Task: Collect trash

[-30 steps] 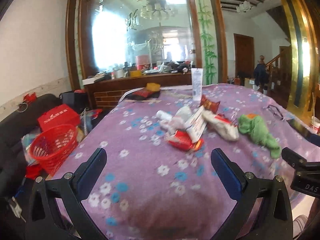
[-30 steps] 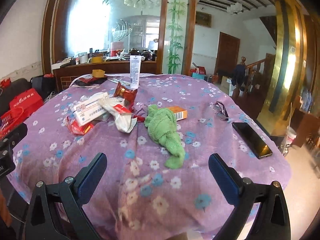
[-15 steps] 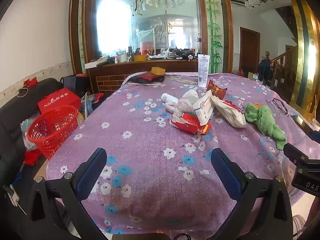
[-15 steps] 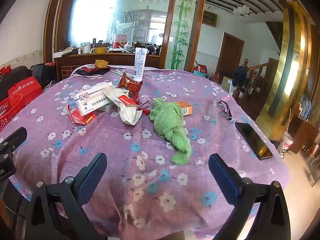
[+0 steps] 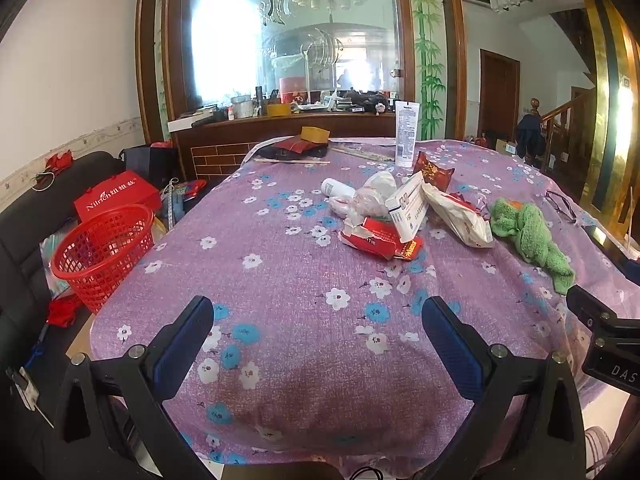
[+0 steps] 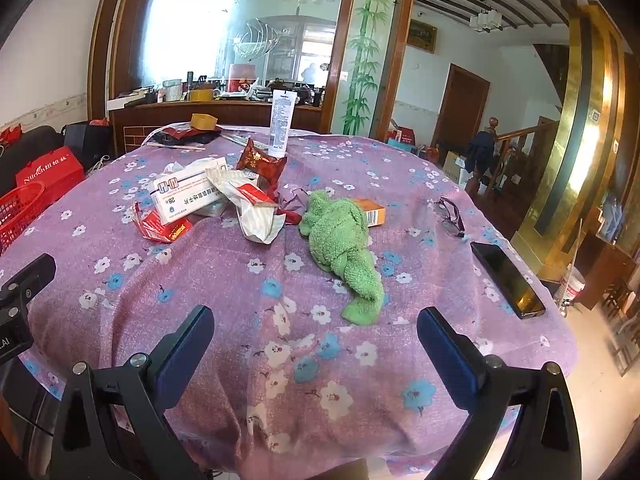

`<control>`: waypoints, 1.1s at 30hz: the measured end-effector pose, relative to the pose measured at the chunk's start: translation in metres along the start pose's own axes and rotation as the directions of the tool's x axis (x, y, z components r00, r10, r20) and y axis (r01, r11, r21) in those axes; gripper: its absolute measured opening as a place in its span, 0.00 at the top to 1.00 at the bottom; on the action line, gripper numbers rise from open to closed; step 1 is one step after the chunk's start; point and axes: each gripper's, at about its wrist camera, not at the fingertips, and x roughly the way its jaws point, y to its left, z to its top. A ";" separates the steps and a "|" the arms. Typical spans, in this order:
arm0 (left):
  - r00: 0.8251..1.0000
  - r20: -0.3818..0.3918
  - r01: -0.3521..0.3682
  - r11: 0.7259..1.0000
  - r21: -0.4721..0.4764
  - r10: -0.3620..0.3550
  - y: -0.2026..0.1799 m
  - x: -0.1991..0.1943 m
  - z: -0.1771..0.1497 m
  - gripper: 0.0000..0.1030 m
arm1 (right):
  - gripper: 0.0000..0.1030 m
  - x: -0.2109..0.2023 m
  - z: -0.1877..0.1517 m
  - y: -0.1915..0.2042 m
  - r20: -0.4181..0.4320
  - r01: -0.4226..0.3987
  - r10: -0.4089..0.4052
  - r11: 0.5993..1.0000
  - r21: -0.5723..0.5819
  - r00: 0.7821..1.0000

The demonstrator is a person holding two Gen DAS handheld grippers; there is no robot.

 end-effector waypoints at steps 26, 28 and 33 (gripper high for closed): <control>1.000 -0.022 0.021 1.000 0.001 -0.021 0.000 0.005 0.002 0.00 | 0.00 0.006 -0.002 -0.001 -0.023 -0.014 0.014 1.000 0.006 1.000; 0.999 -0.027 0.047 0.999 0.005 -0.046 0.001 0.008 0.008 0.00 | 0.01 0.011 0.000 -0.008 -0.041 -0.044 0.045 0.999 0.027 0.998; 0.988 -0.067 0.141 0.990 0.032 -0.138 -0.007 0.028 0.039 0.03 | 0.13 0.031 0.010 -0.033 -0.086 -0.145 0.155 0.983 0.109 0.984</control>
